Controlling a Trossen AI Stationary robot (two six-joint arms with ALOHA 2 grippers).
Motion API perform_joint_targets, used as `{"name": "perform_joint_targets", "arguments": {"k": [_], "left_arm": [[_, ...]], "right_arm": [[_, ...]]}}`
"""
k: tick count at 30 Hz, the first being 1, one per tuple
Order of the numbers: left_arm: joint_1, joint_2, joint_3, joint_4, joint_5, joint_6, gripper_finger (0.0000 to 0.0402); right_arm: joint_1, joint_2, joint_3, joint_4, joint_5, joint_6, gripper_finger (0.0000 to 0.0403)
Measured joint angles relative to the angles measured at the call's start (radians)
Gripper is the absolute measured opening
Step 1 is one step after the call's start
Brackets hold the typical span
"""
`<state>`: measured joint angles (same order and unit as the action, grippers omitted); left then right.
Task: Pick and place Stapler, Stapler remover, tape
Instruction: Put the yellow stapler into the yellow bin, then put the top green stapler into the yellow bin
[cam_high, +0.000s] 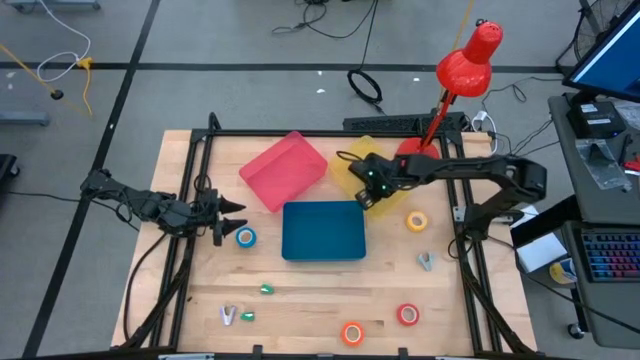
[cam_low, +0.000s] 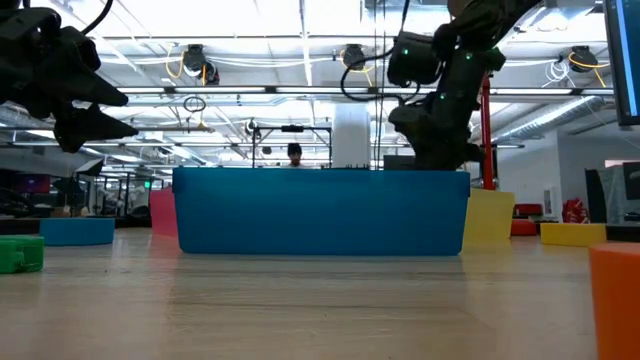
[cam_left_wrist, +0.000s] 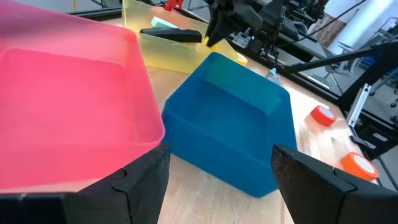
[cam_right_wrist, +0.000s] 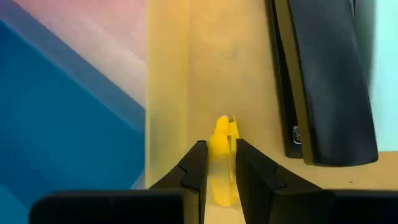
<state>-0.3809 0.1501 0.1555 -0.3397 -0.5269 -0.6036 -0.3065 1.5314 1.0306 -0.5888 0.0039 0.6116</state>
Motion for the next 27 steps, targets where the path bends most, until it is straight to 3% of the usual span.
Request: {"name": "perform_joint_targets", "arguments": {"k": [10, 27], "left_arm": [[0.0, 0.0, 0.0, 0.0, -0.007, 0.004, 0.0274], [0.0, 0.0, 0.0, -0.001, -0.007, 0.003, 0.0274]], "right_arm": [[0.0, 0.04, -0.036, 0.003, -0.005, 0.001, 0.0057], [-0.002, -0.007, -0.067, 0.037, -0.009, -0.003, 0.0181]]}}
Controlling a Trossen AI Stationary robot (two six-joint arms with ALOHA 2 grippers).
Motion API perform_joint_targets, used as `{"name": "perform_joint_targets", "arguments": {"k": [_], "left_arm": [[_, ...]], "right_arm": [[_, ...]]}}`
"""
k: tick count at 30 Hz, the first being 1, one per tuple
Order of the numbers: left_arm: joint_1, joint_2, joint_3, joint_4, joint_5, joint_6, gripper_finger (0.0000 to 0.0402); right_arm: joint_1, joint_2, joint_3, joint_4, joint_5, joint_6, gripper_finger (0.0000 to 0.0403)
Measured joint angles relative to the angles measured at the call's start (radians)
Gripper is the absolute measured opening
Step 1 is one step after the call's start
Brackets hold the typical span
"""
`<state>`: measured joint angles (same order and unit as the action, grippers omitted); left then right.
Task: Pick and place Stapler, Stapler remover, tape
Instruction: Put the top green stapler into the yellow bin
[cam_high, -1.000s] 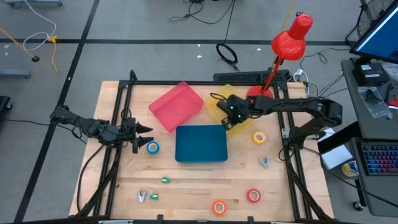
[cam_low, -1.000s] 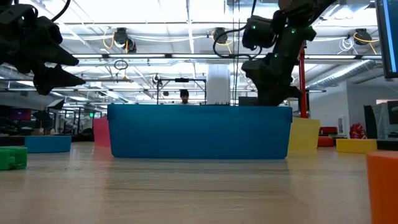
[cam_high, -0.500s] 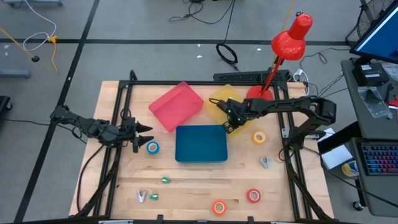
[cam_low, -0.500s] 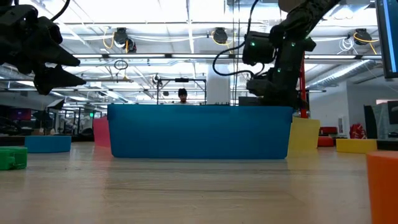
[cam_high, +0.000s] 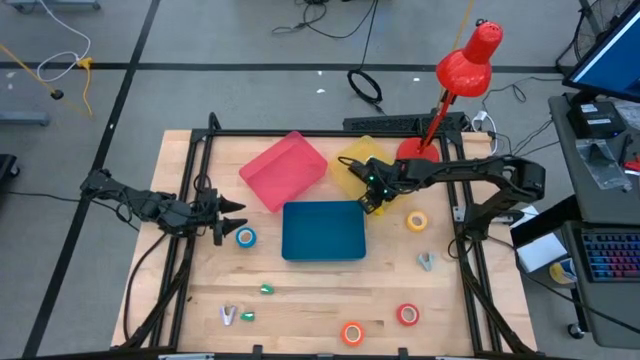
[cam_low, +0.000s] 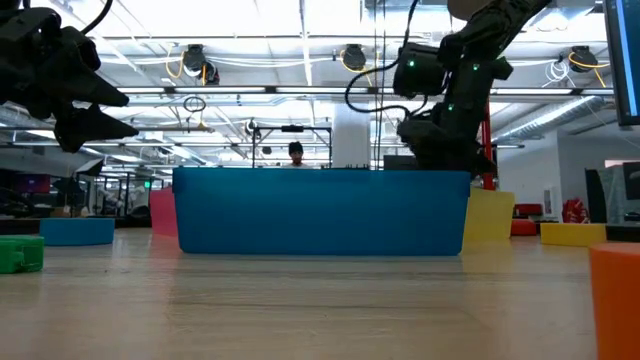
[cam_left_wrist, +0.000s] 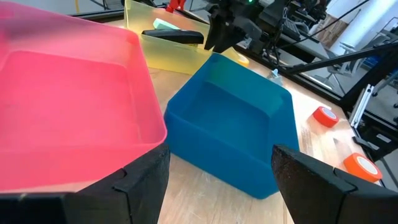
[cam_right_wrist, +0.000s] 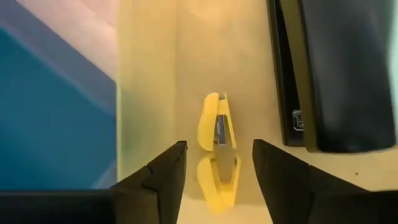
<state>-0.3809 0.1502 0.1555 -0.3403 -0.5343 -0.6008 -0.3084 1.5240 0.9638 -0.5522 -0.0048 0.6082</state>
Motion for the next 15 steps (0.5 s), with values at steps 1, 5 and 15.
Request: {"name": "perform_joint_targets", "arguments": {"k": [1, 5, 15], "left_arm": [[0.0, 0.0, 0.0, 0.0, 0.0, -0.004, 0.0274], [0.0, 0.0, 0.0, 0.001, 0.0, -0.004, 0.0274], [0.0, 0.0, 0.0, 0.008, 0.009, -0.013, 0.0274]], "right_arm": [[0.0, -0.015, 0.0, 0.001, -0.001, 0.0, 0.0184], [0.005, -0.105, 0.0, 0.003, -0.022, 0.027, 0.0187], [0.231, -0.442, -0.062, 0.133, 0.136, 0.014, 0.0154]]}}
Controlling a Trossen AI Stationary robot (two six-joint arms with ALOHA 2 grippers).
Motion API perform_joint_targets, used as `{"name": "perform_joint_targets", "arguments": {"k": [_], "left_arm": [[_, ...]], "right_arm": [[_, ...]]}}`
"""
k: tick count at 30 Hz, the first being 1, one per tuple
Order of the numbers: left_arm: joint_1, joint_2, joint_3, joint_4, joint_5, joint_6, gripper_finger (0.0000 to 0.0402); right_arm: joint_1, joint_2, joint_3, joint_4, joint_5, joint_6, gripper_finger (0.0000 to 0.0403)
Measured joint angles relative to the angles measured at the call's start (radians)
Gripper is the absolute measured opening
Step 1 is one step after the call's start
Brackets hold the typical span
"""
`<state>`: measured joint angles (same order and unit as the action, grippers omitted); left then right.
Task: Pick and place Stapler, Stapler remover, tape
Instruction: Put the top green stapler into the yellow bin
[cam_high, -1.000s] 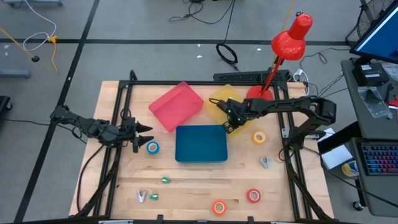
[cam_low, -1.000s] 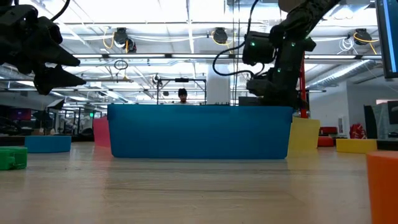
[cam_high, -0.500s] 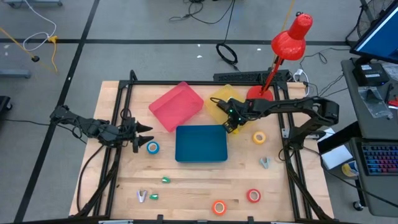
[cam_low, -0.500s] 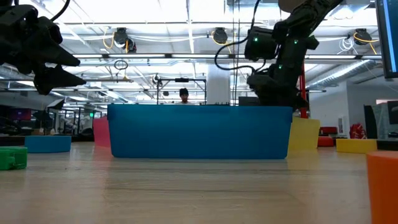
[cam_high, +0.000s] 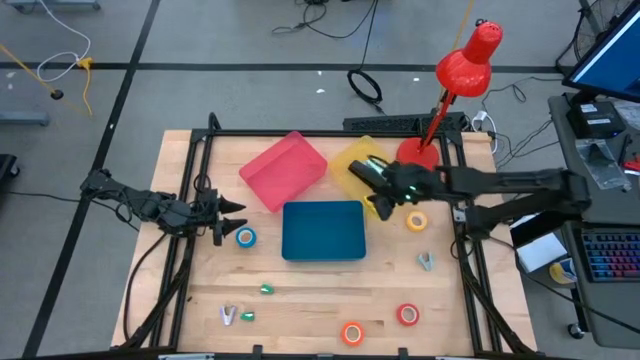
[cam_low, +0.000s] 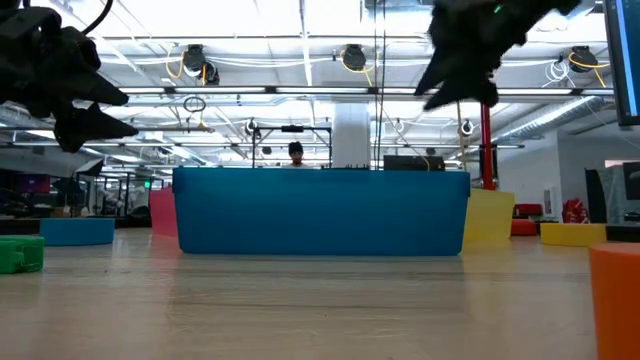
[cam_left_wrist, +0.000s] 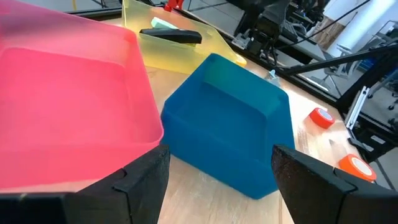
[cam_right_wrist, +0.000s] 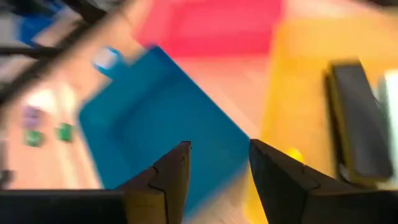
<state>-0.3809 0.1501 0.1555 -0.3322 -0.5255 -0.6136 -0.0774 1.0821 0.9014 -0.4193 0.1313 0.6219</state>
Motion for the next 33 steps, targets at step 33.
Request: {"name": "perform_joint_targets", "arguments": {"k": [33], "left_arm": [[-0.066, 0.869, 0.671, -0.275, 0.364, -0.441, 0.0274]], "right_arm": [[0.179, -0.603, -0.867, 1.029, 0.025, 0.121, 0.0134]]}}
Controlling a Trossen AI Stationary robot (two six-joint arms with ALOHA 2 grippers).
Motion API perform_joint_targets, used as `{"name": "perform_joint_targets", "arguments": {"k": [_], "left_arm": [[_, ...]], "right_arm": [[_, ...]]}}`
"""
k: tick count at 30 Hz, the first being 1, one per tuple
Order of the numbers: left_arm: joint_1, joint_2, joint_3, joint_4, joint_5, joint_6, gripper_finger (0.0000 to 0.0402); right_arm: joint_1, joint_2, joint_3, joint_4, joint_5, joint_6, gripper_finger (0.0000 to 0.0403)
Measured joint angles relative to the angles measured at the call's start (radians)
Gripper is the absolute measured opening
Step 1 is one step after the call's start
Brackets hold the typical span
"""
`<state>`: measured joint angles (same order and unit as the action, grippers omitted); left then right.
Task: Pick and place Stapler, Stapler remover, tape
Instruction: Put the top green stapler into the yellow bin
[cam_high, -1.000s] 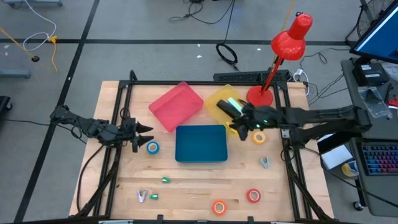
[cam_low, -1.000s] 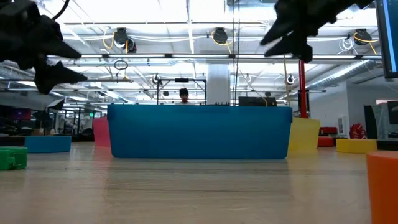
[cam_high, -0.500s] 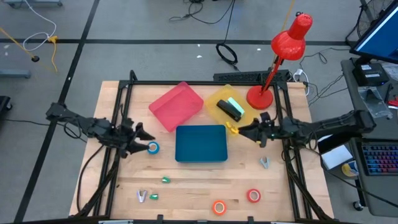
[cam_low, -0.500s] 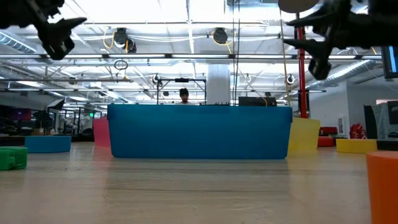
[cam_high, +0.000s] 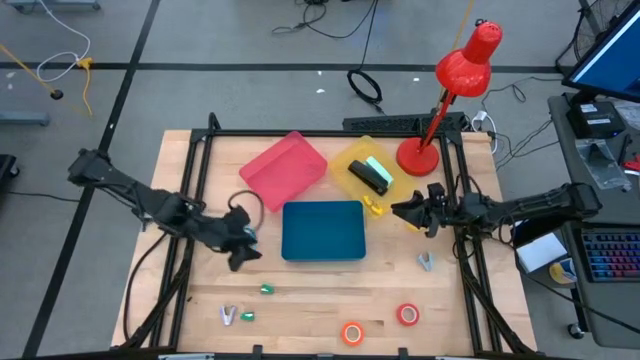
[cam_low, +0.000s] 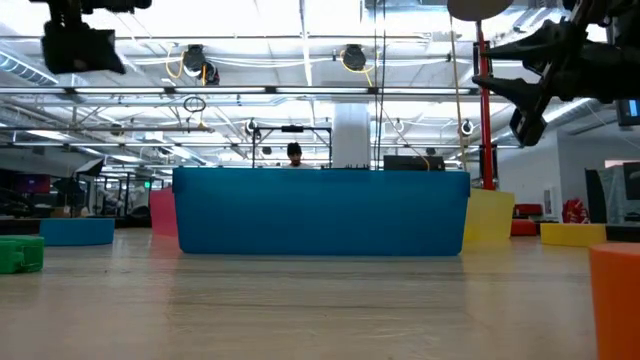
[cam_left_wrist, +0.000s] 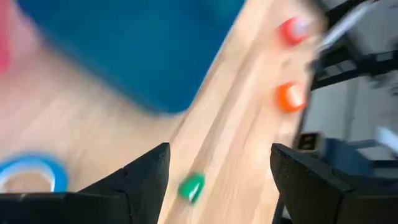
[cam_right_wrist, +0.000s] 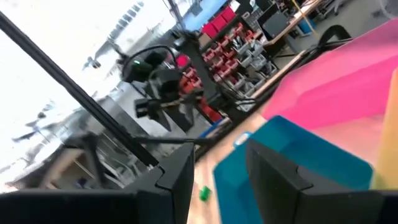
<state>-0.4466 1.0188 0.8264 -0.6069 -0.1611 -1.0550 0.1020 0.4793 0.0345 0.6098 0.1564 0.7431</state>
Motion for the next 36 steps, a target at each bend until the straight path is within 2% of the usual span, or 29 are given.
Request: {"name": "perform_joint_targets", "arguments": {"k": [3, 7, 11, 16, 21, 25, 30, 36], "left_arm": [[-0.011, 0.131, 0.104, -0.143, 0.009, -0.138, 0.0273], [-0.019, 0.236, 0.166, -0.185, 0.087, -0.248, 0.0273], [-0.021, 0.291, 0.166, -0.128, 0.197, -0.228, 0.0273], [-0.02, 0.325, 0.166, -0.04, 0.192, -0.158, 0.0274], [-0.018, 0.325, 0.166, 0.046, 0.155, -0.137, 0.0274], [-0.021, 0.334, 0.167, 0.01, 0.156, -0.221, 0.0273], [-0.055, 0.417, 0.166, -0.026, 0.163, -0.225, 0.0273], [-0.102, 0.533, 0.166, -0.074, 0.229, -0.196, 0.0273]], "right_arm": [[0.0, 0.0, -0.001, -0.042, 0.0, -0.058, 0.0134], [0.0, 0.0, -0.002, -0.114, 0.005, -0.161, 0.0134], [-0.002, 0.0, -0.002, -0.172, 0.066, -0.336, 0.0134], [-0.003, 0.0, -0.003, -0.166, 0.154, -0.493, 0.0134], [-0.003, 0.0, -0.003, -0.173, 0.157, -0.501, 0.0134], [-0.003, 0.0, -0.003, -0.174, 0.157, -0.497, 0.0134], [-0.003, 0.001, -0.004, -0.175, 0.157, -0.495, 0.0134], [-0.003, 0.001, -0.004, -0.176, 0.157, -0.494, 0.0134]]}}
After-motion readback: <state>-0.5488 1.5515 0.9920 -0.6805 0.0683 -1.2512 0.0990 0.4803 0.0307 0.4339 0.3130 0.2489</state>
